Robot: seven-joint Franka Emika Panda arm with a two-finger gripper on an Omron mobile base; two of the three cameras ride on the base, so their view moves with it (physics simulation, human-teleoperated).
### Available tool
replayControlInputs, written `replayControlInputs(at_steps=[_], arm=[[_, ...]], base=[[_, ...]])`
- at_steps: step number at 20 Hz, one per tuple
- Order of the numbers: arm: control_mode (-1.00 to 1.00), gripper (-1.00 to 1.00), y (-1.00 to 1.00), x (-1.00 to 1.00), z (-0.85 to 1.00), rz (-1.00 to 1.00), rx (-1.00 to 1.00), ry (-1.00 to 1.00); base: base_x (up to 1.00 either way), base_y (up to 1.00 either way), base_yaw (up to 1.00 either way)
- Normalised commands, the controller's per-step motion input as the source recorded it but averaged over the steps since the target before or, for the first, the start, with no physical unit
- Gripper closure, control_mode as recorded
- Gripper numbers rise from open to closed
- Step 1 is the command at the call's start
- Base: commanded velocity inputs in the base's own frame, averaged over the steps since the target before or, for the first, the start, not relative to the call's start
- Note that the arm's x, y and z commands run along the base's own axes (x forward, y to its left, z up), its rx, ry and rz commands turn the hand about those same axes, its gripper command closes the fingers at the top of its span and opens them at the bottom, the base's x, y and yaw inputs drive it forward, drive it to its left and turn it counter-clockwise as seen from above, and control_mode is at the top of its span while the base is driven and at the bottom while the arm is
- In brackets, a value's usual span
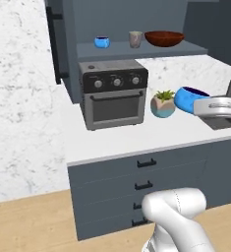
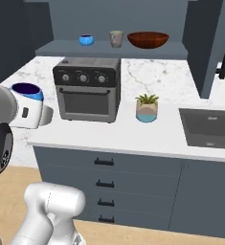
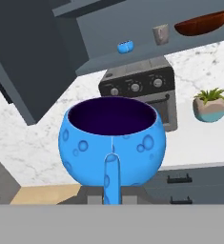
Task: Gather all objects into one cabinet and sort the glasses and bowls to opposite sides.
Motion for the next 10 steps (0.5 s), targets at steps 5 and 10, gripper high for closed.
replayControlInputs(at_steps=[5, 10], arm=[[1.00, 1.00, 0.00, 0.00, 0.00, 0.00, 0.00, 0.00], [1.00, 1.00, 0.00, 0.00, 0.00, 0.00, 0.00, 0.00]], base=[[0.34, 0.02, 0.12], [0.48, 0.00, 0.08]])
